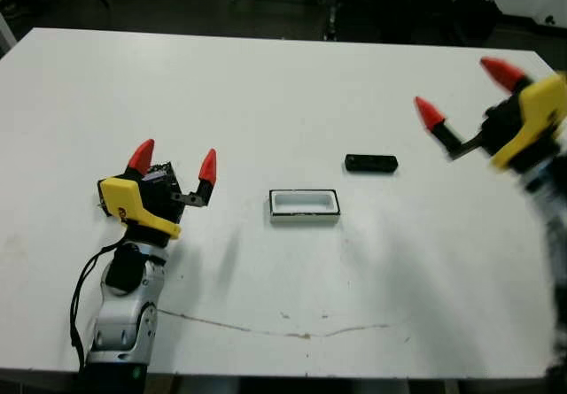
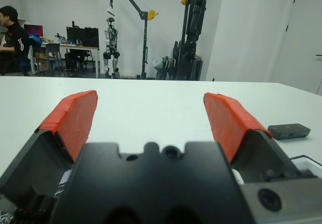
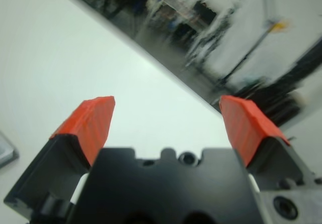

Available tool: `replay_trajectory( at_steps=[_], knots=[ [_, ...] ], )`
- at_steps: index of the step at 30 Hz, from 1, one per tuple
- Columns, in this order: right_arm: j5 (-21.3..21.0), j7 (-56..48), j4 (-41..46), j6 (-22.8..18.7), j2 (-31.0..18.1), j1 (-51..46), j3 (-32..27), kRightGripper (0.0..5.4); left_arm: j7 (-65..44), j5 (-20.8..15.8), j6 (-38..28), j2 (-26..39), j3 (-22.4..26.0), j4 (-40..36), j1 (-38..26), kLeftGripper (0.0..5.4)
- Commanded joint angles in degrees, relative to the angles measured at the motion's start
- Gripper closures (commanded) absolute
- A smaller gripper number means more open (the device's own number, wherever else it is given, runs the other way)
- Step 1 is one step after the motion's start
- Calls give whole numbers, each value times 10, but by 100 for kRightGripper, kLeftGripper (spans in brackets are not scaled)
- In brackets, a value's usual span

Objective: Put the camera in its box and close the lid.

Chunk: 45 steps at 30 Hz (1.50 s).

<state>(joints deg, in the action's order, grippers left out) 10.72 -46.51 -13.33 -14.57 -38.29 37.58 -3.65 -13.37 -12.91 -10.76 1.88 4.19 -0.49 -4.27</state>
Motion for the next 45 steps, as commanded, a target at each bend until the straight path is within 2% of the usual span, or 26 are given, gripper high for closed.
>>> replay_trajectory(
  at_steps=[1,4,7,9,11,14,18,19,22,25,32,45],
  knots=[
    [-35,-125,-175,31,-28,116,59,0,9,7,-6,-4,-1,6,2,3],
    [-83,-215,-329,67,-23,212,111,0,12,0,0,-7,0,1,3,3],
    [-133,-267,-439,108,-7,277,156,0,16,-1,4,-9,0,-6,6,3],
    [-173,-285,-498,142,8,312,186,20,14,-2,3,-8,-1,-6,7,0],
    [-210,-284,-539,173,20,336,208,45,13,-3,5,-6,-1,-7,8,0],
    [-253,-288,-580,171,41,363,233,86,14,-4,4,-6,-1,-8,8,0],
    [-297,-270,-605,194,63,378,254,142,14,-6,5,-5,0,-12,12,0],
    [-303,-262,-610,197,68,379,254,157,14,-5,6,-6,0,-12,14,0],
    [-323,-241,-621,216,78,379,259,142,11,-10,4,-6,2,-8,16,0],
    [-337,-221,-631,197,91,380,258,100,7,-13,-6,-7,4,1,17,0],
    [-367,-189,-641,194,117,380,263,1,11,-14,-1,-8,6,-1,19,0],
    [-370,-177,-643,170,152,375,250,1,16,-19,3,-7,8,-7,24,0]
  ],
)
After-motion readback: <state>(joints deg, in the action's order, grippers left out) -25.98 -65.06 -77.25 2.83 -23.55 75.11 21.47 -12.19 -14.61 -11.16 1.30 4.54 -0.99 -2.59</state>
